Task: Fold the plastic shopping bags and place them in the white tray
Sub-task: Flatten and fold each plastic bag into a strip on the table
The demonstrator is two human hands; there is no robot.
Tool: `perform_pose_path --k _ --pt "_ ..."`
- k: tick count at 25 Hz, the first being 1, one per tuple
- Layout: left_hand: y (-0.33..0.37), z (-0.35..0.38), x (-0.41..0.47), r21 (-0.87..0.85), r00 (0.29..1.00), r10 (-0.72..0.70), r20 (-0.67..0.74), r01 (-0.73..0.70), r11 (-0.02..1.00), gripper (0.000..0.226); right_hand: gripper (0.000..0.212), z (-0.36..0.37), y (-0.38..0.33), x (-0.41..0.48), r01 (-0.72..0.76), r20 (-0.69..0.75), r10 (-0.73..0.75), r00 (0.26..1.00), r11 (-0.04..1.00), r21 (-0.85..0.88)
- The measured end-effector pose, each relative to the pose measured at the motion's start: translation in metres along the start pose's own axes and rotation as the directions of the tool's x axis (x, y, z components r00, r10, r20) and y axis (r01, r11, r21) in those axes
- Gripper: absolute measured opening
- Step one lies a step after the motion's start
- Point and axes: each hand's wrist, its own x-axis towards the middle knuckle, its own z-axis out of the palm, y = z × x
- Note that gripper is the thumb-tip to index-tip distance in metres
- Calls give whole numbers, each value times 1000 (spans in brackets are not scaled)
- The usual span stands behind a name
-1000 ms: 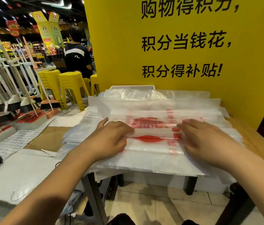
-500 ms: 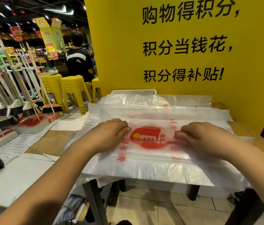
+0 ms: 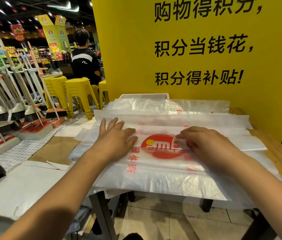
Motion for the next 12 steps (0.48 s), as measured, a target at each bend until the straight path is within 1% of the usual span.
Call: perform_pose_path --k 2,4,5,6,7,8,9,10,12 --pt "-8 -2 0 57 992 -121 43 118 991 65 39 9 -1 2 -26 40 25 999 999 22" --pt "-19 -5 1 87 966 -246 83 239 967 71 33 16 0 4 -84 25 82 996 995 59" --pt "-22 -6 -1 107 957 -275 93 265 958 70 30 18 1 4 -102 21 101 995 992 77" --pt "-22 -5 -2 127 961 -262 83 251 960 66 27 20 2 3 -107 12 106 994 989 100" --pt "-18 -3 -5 135 978 -202 46 194 972 60 26 22 2 2 -108 13 107 994 988 115" --pt "-11 -1 -8 125 994 -106 -7 106 986 55 24 24 2 2 -108 12 108 994 986 129" --pt "-3 0 -10 105 998 -7 -57 13 994 55 23 25 2 2 -116 18 115 993 983 143" --pt "6 1 -13 80 993 74 -94 -66 995 56 23 26 2 2 -122 20 120 993 979 161" --pt "23 -1 -15 4 979 170 -116 -171 985 50 22 28 1 3 -131 29 128 991 974 187"
